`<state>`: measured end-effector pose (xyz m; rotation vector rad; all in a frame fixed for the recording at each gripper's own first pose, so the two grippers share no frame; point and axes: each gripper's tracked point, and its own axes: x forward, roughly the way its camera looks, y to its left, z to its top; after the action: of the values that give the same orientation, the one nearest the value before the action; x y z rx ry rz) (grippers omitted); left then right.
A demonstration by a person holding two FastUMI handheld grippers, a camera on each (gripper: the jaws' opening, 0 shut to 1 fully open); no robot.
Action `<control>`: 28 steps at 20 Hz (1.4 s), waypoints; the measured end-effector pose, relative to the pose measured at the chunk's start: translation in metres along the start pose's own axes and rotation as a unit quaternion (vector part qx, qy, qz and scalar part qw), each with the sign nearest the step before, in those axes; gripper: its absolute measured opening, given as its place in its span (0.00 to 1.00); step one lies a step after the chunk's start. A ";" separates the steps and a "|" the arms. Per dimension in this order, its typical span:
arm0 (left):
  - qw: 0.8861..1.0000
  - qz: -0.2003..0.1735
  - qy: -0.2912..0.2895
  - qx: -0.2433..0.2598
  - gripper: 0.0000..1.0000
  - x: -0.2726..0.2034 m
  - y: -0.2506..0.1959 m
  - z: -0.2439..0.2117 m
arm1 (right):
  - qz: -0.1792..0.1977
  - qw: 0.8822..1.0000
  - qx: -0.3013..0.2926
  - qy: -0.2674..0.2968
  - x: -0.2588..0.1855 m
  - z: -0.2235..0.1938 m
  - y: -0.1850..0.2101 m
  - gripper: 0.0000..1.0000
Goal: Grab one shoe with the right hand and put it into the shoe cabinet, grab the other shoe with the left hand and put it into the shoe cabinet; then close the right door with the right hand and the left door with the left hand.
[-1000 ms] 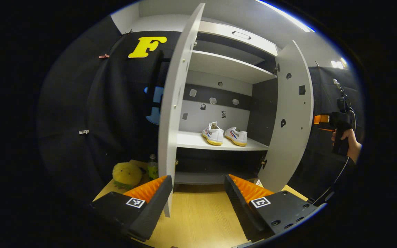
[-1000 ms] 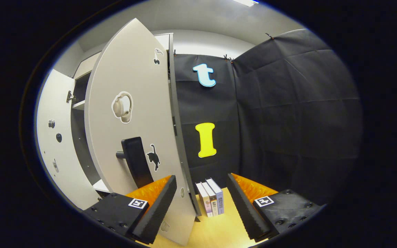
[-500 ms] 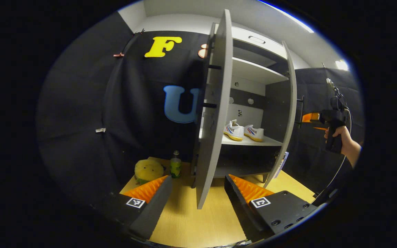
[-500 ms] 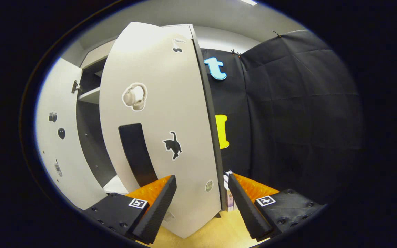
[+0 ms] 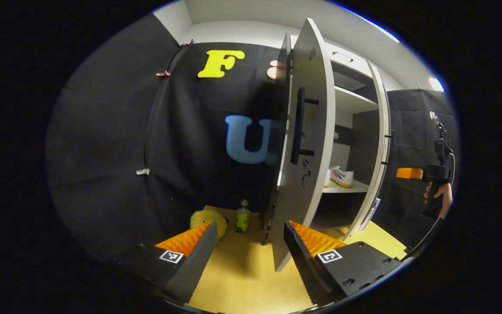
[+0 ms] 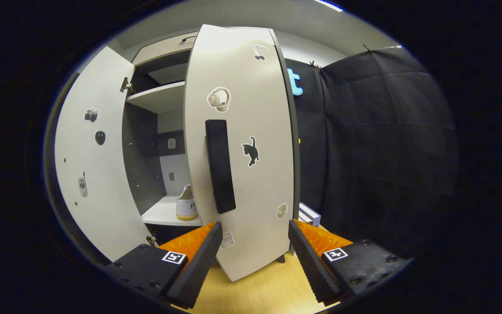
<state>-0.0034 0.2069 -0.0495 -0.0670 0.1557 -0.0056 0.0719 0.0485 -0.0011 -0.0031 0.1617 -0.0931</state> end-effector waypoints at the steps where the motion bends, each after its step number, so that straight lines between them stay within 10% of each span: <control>1: 1.000 0.001 -0.007 0.005 0.95 0.007 0.003 0.008 | 0.002 1.000 -0.003 0.005 -0.008 -0.007 0.001 0.98; 17: 0.997 -0.059 -0.043 0.011 0.95 0.108 -0.009 0.131 | -0.046 0.995 0.001 0.090 -0.064 -0.088 -0.051 0.99; 28: 0.999 -0.009 -0.031 0.024 0.93 0.103 -0.048 0.133 | -0.049 0.995 0.019 0.082 -0.033 -0.084 -0.111 0.99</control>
<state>0.1193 0.1664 0.0684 -0.0205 0.0928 -0.0247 0.0154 -0.0586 -0.0779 0.0338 0.3245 -0.1936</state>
